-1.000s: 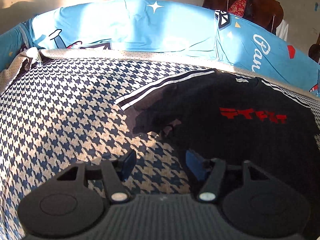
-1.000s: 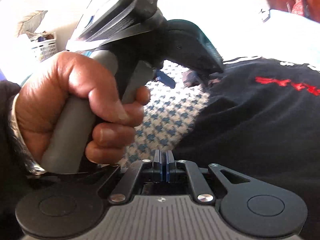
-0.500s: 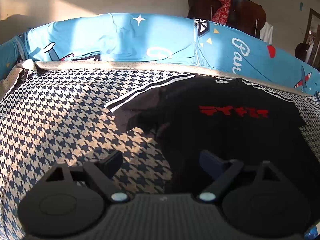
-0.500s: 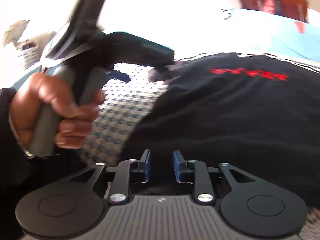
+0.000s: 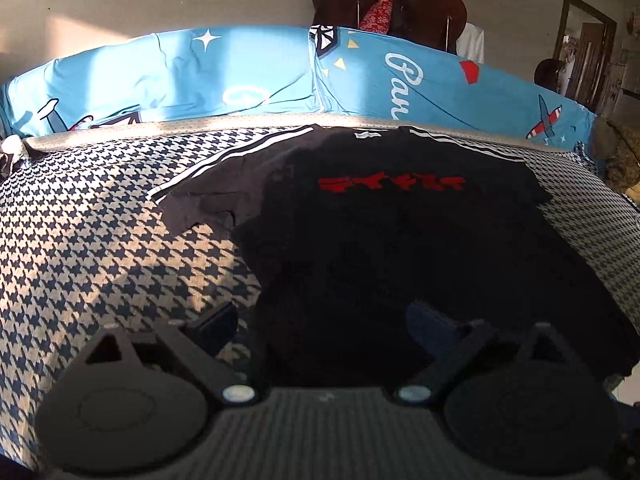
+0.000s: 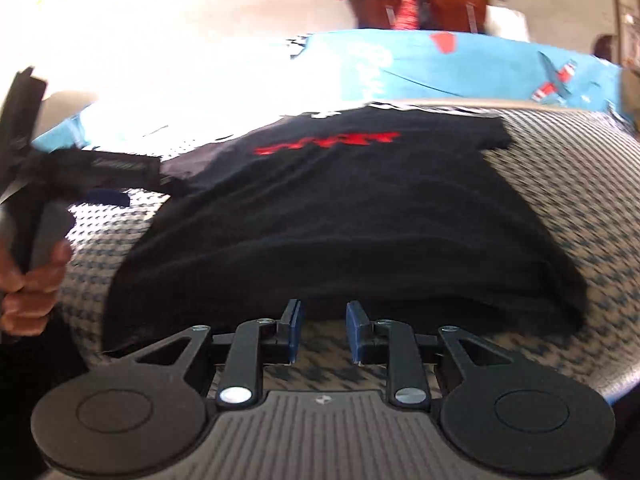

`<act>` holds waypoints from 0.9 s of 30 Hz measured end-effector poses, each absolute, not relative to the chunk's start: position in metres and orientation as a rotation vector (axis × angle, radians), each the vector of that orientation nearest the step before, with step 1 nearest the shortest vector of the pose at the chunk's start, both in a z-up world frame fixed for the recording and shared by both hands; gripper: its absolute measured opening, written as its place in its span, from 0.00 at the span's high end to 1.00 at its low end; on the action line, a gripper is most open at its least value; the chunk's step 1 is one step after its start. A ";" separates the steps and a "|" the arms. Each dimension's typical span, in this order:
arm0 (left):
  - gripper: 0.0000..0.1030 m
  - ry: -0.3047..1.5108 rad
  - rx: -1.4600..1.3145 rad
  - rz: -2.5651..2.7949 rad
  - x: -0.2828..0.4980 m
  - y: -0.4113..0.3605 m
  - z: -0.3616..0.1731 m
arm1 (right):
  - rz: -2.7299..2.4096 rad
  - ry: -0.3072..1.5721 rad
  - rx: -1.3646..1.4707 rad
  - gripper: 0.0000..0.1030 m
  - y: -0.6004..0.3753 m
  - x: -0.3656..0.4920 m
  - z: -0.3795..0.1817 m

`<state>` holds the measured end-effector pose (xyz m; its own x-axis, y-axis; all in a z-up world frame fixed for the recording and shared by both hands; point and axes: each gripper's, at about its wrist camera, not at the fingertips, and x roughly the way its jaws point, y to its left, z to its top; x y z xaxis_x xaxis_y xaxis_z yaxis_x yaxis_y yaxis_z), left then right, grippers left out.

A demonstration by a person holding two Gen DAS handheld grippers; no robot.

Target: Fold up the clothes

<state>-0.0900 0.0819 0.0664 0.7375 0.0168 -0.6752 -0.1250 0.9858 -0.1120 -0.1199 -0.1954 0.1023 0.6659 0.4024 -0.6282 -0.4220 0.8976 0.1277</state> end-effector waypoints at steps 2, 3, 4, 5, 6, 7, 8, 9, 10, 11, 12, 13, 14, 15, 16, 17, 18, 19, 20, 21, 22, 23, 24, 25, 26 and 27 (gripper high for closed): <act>0.06 0.745 -0.154 0.067 -0.093 0.078 0.064 | 0.416 0.707 -0.034 0.76 -0.206 -0.120 0.102; 0.06 0.747 -0.152 0.062 -0.094 0.075 0.064 | 0.391 0.716 -0.033 0.76 -0.209 -0.118 0.101; 0.06 0.748 -0.150 0.057 -0.095 0.073 0.063 | 0.366 0.725 -0.030 0.76 -0.213 -0.116 0.099; 0.05 0.750 -0.147 0.051 -0.097 0.071 0.063 | 0.343 0.736 -0.017 0.76 -0.217 -0.114 0.098; 0.05 0.752 -0.145 0.045 -0.098 0.069 0.062 | 0.321 0.746 -0.003 0.76 -0.221 -0.112 0.098; 0.05 0.753 -0.141 0.040 -0.099 0.067 0.062 | 0.294 0.755 0.013 0.76 -0.226 -0.110 0.096; 0.05 0.755 -0.137 0.035 -0.100 0.066 0.061 | 0.270 0.761 0.028 0.76 -0.231 -0.108 0.096; 0.05 0.756 -0.133 0.030 -0.101 0.064 0.061 | 0.248 0.767 0.042 0.76 -0.236 -0.107 0.095; 0.05 0.755 -0.133 0.023 -0.102 0.063 0.061 | 0.227 0.774 0.056 0.76 -0.240 -0.105 0.094; 0.05 0.754 -0.134 0.017 -0.103 0.062 0.061 | 0.210 0.779 0.071 0.76 -0.245 -0.104 0.093; 0.05 0.753 -0.134 0.010 -0.104 0.060 0.061 | 0.193 0.785 0.087 0.76 -0.249 -0.104 0.092; 0.05 0.751 -0.134 0.001 -0.106 0.059 0.062 | 0.179 0.788 0.101 0.76 -0.253 -0.103 0.091; 0.04 0.749 -0.133 -0.009 -0.107 0.057 0.062 | 0.163 0.791 0.120 0.76 -0.258 -0.102 0.090; 0.04 0.748 -0.130 -0.022 -0.108 0.055 0.062 | 0.144 0.794 0.142 0.76 -0.263 -0.101 0.089; 0.04 0.747 -0.127 -0.034 -0.109 0.053 0.062 | 0.126 0.797 0.166 0.76 -0.268 -0.100 0.088; 0.04 0.745 -0.124 -0.048 -0.110 0.051 0.063 | 0.108 0.803 0.201 0.76 -0.275 -0.099 0.087; 0.04 0.745 -0.120 -0.063 -0.111 0.048 0.063 | 0.091 0.809 0.238 0.76 -0.281 -0.097 0.086; 0.04 0.744 -0.115 -0.078 -0.112 0.045 0.063 | 0.074 0.814 0.278 0.75 -0.287 -0.096 0.085; 0.04 0.744 -0.111 -0.094 -0.113 0.042 0.063 | 0.054 0.814 0.315 0.74 -0.293 -0.095 0.084; 0.04 0.746 -0.106 -0.108 -0.114 0.039 0.063 | 0.035 0.813 0.342 0.73 -0.298 -0.094 0.082; 0.04 0.748 -0.100 -0.122 -0.116 0.036 0.062 | 0.015 0.812 0.369 0.69 -0.303 -0.093 0.081; 0.04 0.752 -0.093 -0.133 -0.117 0.033 0.062 | -0.004 0.810 0.395 0.67 -0.307 -0.092 0.080; 0.04 0.756 -0.086 -0.144 -0.118 0.030 0.061 | -0.021 0.808 0.422 0.66 -0.312 -0.091 0.079; 0.04 0.761 -0.080 -0.152 -0.119 0.027 0.059 | -0.036 0.805 0.449 0.66 -0.316 -0.090 0.077; 0.04 0.766 -0.076 -0.158 -0.120 0.025 0.058 | -0.038 0.799 0.477 0.66 -0.319 -0.089 0.076; 0.04 0.770 -0.074 -0.162 -0.120 0.024 0.057 | -0.041 0.792 0.496 0.66 -0.322 -0.089 0.075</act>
<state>-0.1198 0.0236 0.0574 0.7062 -0.1727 -0.6867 0.1184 0.9850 -0.1259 -0.0887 -0.3220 0.0748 0.7081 0.1472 -0.6906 0.2177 0.8849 0.4119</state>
